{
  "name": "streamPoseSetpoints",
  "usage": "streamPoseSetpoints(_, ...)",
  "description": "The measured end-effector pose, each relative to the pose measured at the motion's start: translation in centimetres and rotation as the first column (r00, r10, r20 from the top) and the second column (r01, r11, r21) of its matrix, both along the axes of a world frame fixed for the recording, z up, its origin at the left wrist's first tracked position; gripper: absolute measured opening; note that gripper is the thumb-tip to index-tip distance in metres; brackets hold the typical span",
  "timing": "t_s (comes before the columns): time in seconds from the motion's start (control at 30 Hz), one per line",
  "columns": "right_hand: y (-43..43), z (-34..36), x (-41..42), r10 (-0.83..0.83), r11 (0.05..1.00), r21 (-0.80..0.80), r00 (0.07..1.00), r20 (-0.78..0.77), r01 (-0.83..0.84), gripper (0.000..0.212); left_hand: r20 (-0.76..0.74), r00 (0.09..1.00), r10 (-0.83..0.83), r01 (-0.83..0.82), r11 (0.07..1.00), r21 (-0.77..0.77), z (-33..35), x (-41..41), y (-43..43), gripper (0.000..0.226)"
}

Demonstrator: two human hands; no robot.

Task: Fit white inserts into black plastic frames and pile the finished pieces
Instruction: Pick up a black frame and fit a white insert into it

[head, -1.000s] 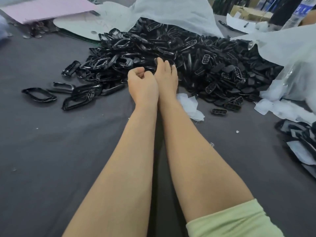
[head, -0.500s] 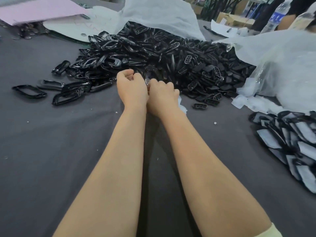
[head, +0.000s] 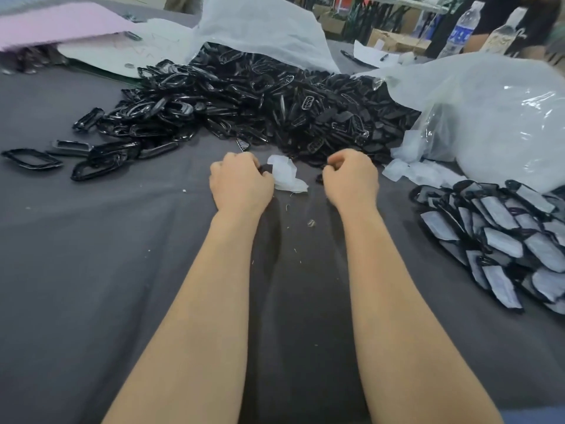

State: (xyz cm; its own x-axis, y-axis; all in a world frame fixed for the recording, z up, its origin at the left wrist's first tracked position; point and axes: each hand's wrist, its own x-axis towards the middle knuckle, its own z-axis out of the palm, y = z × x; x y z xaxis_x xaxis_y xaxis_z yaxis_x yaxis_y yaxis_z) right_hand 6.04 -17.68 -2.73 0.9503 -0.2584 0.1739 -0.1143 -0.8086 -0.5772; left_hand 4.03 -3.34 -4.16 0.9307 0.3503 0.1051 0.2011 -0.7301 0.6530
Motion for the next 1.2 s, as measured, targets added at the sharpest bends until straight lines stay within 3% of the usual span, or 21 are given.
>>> streamPoseSetpoints(0.07,-0.5,-0.5,0.0,-0.048,0.998,-0.049,0.991,-0.124,0.042,0.03,-0.041,0.999,-0.028,0.03,0.999,0.036,0.2,0.0,0.1,0.03)
streamPoseSetpoints(0.23,-0.7,-0.9,0.3,-0.037,0.999,-0.035,0.991,-0.127,0.032,0.025,-0.049,0.999,-0.007,0.01,0.998,0.066,0.2,0.3,0.1,0.025)
streamPoseSetpoints(0.3,-0.9,-1.2,0.2,-0.012,1.0,0.013,0.995,-0.1,0.013,0.021,0.022,0.999,0.044,-0.044,0.999,0.004,0.1,0.4,0.4,0.023)
streamPoseSetpoints(0.4,-0.7,-1.5,0.1,0.048,0.972,0.227,0.997,0.056,-0.06,0.015,0.171,0.974,0.145,-0.112,0.976,-0.188,0.2,0.6,0.7,0.02)
streamPoseSetpoints(0.5,-0.2,-1.2,0.0,0.033,0.821,0.558,0.985,0.168,-0.123,0.005,0.318,0.923,0.215,-0.061,0.901,-0.43,0.8,0.2,0.3,0.009)
streamPoseSetpoints(0.6,0.1,-1.3,0.1,0.046,0.61,0.773,0.982,0.184,-0.173,0.016,0.435,0.862,0.262,-0.004,0.86,-0.51,1.1,0.0,-0.1,0.007)
streamPoseSetpoints(0.77,0.1,-1.1,0.1,0.069,0.486,0.852,0.98,0.188,-0.197,0.021,0.381,0.888,0.258,0.173,0.58,-0.796,0.9,0.3,-1.0,0.012)
streamPoseSetpoints(0.93,0.3,-1.1,0.0,0.064,0.462,0.864,0.98,0.191,-0.198,0.02,0.217,0.946,0.242,0.149,0.271,-0.951,0.2,0.8,-1.6,0.017)
streamPoseSetpoints(1.0,0.3,-1.1,0.1,0.023,0.465,0.867,0.981,0.192,-0.181,0.017,0.181,0.955,0.234,0.133,0.207,-0.969,0.2,0.8,-1.5,0.019)
streamPoseSetpoints(1.1,0.3,-1.0,0.1,-0.042,0.462,0.872,0.978,0.206,-0.164,0.019,0.173,0.958,0.229,0.12,0.226,-0.967,0.2,0.7,-1.6,0.014)
streamPoseSetpoints(1.2,0.4,-0.9,0.0,-0.065,0.511,0.842,0.968,0.241,-0.175,0.022,0.186,0.944,0.272,0.081,0.355,-0.931,0.2,0.7,-1.5,0.016)
